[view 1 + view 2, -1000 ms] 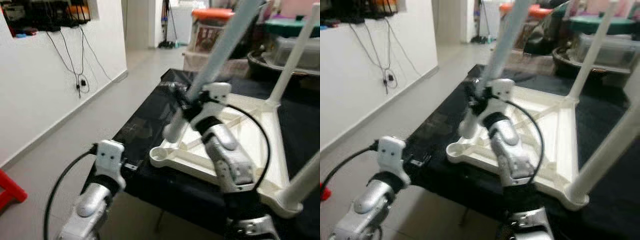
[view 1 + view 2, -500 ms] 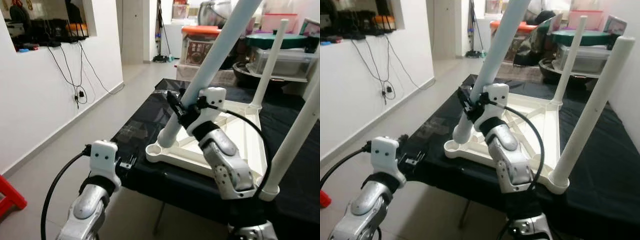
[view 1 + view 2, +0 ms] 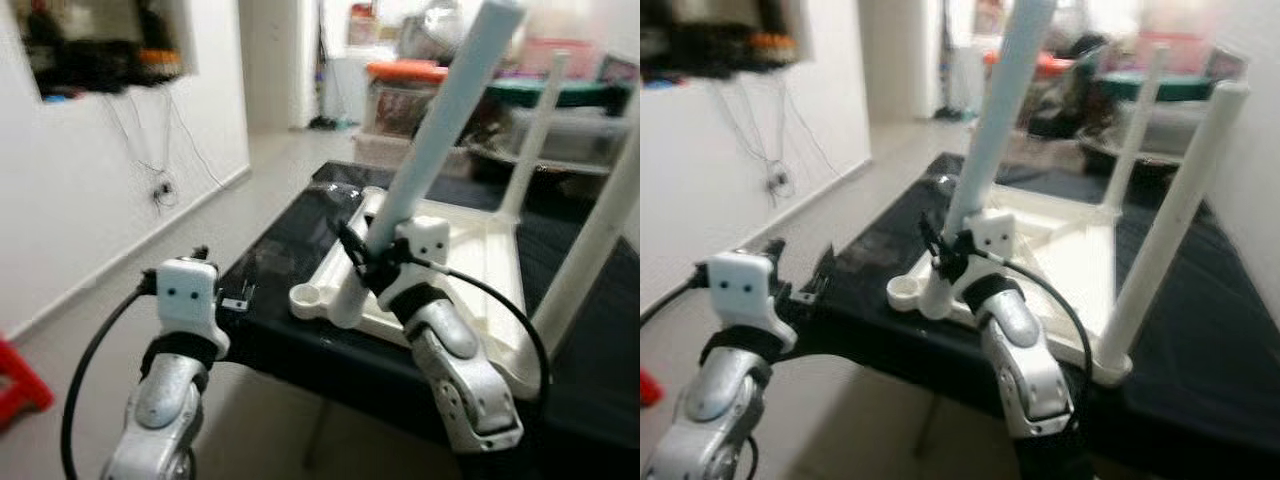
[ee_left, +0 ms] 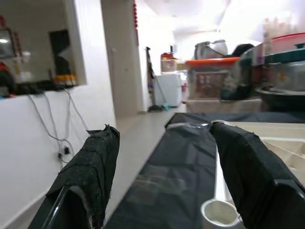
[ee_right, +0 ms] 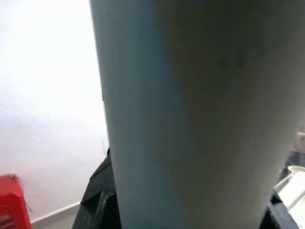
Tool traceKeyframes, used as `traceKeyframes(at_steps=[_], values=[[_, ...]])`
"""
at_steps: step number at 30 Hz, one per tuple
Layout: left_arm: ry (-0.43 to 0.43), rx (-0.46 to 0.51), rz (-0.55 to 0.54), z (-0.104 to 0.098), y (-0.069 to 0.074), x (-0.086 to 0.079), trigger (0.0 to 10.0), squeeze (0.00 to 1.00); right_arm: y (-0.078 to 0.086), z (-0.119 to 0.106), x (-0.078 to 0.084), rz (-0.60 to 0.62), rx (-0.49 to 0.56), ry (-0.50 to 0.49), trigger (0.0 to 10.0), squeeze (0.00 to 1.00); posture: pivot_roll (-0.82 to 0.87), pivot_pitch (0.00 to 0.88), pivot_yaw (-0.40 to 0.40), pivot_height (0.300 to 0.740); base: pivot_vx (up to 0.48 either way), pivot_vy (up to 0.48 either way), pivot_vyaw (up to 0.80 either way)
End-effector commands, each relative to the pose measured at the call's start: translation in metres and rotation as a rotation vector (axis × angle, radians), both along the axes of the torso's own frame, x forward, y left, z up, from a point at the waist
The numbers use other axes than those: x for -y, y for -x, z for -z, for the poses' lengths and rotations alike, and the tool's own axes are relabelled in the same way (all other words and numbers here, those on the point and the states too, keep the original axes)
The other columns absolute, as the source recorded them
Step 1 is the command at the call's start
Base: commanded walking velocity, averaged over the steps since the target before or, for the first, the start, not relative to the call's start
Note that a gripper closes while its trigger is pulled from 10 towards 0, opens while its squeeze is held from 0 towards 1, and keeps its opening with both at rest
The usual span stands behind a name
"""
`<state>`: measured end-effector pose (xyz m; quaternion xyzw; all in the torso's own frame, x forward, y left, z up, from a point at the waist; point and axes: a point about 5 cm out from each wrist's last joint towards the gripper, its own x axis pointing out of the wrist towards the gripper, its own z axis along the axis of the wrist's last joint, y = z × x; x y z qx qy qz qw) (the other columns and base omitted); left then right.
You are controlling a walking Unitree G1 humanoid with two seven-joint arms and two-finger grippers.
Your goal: Building children table
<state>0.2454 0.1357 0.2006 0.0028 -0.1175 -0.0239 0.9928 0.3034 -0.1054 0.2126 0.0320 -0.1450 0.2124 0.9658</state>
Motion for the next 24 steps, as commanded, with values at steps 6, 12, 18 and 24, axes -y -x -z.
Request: traceKeyframes(at_steps=[6, 12, 18, 24], values=[[-0.011, 0.019, -0.004, -0.0046, -0.0025, -0.0018, 10.0, 0.00, -0.0035, -0.0090, -0.0014, 0.000, 0.035, -0.006, 10.0, 0.00, 0.06, 0.000, -0.043, 0.740, 0.262, 0.000, 0.00], [-0.019, 0.027, -0.025, -0.0069, -0.0020, -0.0033, 10.0, 0.00, -0.0028, -0.0107, -0.0006, 0.007, 0.045, -0.001, 10.0, 0.00, 0.06, 0.000, -0.045, 0.740, 0.283, 0.000, 0.00], [0.003, 0.020, -0.032, -0.0070, -0.0033, -0.0043, 10.0, 0.00, -0.0034, -0.0118, -0.0013, 0.007, 0.049, -0.001, 10.0, 0.00, 0.06, 0.000, -0.045, 0.740, 0.237, 0.000, 0.00], [0.000, 0.017, -0.025, -0.0077, -0.0046, -0.0045, 10.0, 0.00, -0.0046, -0.0127, -0.0014, 0.012, 0.054, -0.001, 10.0, 0.00, 0.06, 0.000, -0.041, 0.740, 0.000, 0.000, 0.00]])
